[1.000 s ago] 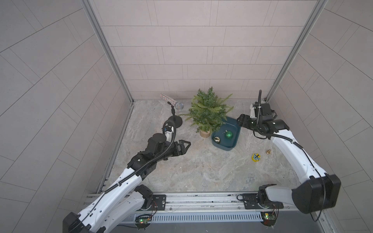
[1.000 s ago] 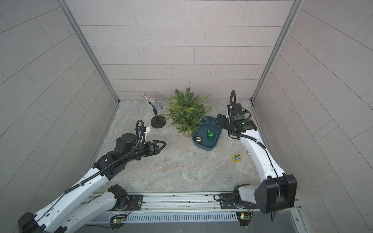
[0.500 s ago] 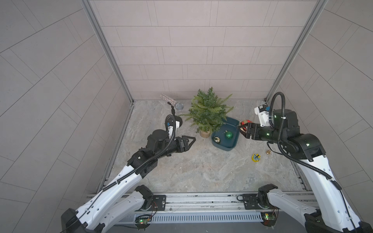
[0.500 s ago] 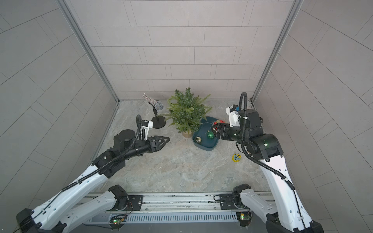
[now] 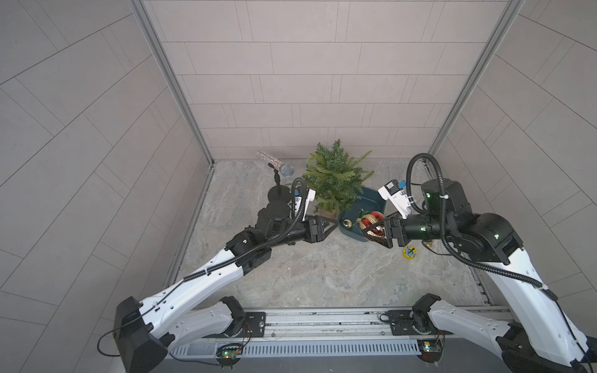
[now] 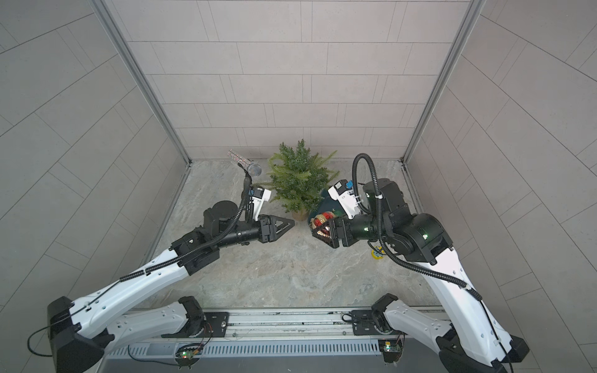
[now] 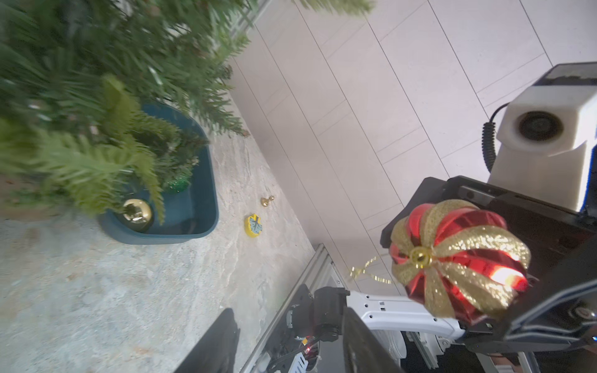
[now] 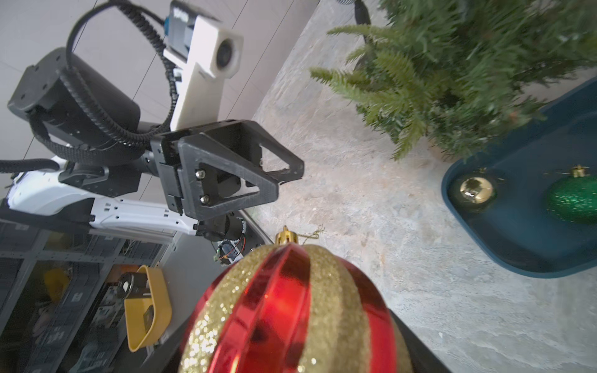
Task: Decorate the small christmas tree with ornaments
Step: Hang an ornament on the christmas tree.
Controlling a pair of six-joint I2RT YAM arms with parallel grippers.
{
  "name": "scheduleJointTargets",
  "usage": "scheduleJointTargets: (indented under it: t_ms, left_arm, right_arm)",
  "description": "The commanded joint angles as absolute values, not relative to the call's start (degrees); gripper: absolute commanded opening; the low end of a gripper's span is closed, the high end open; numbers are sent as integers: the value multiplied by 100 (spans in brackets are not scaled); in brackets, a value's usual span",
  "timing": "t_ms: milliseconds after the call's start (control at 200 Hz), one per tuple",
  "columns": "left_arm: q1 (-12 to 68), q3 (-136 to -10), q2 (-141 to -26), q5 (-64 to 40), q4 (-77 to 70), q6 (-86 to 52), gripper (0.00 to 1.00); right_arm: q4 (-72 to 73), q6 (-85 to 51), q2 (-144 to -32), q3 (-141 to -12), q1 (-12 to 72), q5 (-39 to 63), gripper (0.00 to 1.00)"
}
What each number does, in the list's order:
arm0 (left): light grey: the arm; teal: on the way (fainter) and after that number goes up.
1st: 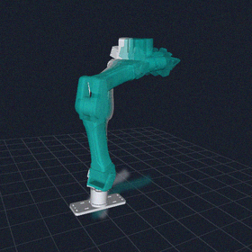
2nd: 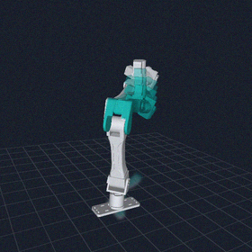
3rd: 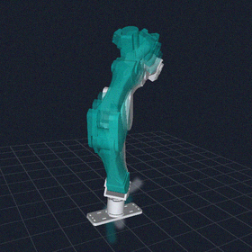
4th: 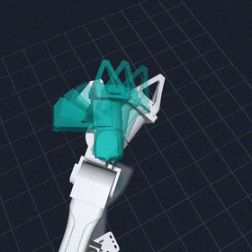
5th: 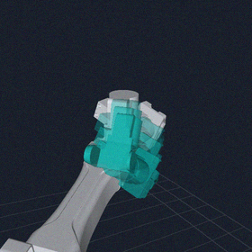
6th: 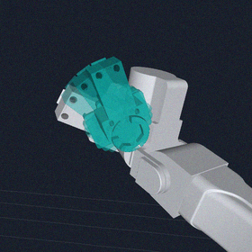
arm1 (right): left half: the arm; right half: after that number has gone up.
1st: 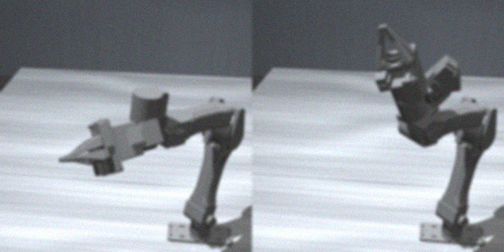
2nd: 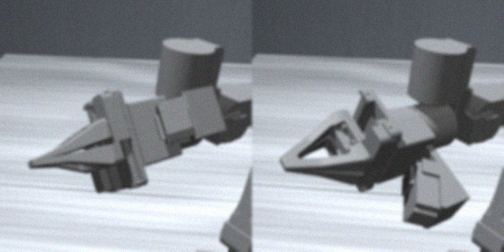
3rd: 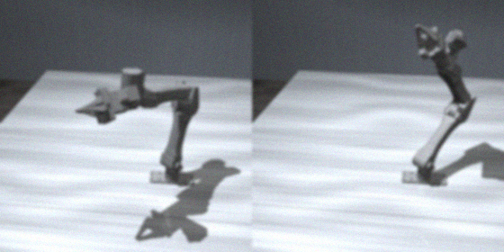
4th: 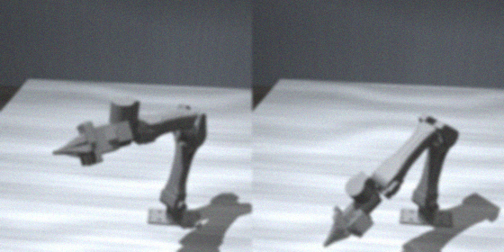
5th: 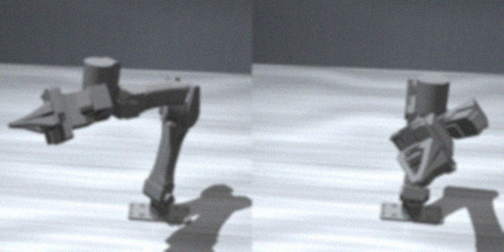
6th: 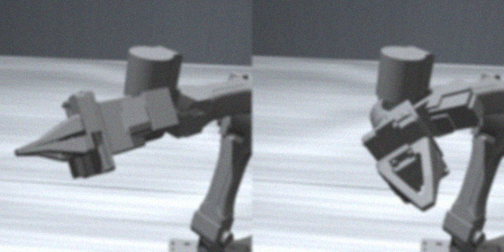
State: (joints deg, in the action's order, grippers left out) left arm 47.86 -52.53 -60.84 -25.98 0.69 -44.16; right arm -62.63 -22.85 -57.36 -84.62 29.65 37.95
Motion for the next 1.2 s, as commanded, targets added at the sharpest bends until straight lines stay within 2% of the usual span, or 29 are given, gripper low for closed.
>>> scheduleJointTargets:
  t_ms: [0,320,766,1196]
  left_arm:
    - [5045,-5579,-6180,-2701,-298,-4184,57]
    - [5593,-5614,-6092,-1969,-202,-3456,57]
    - [6166,-5684,-6067,-1234,169,-2696,64]
    - [6315,-5646,-6146,-595,-1,-2437,47]
  right_arm:
    - [-6350,-2193,-5691,-8481,3018,3964,70]
    - [-6206,-2362,-5691,-8446,3023,3922,70]
    - [-5934,-2590,-5647,-8264,3020,3926,70]
    - [-5726,-2782,-5522,-8150,3020,4104,70]
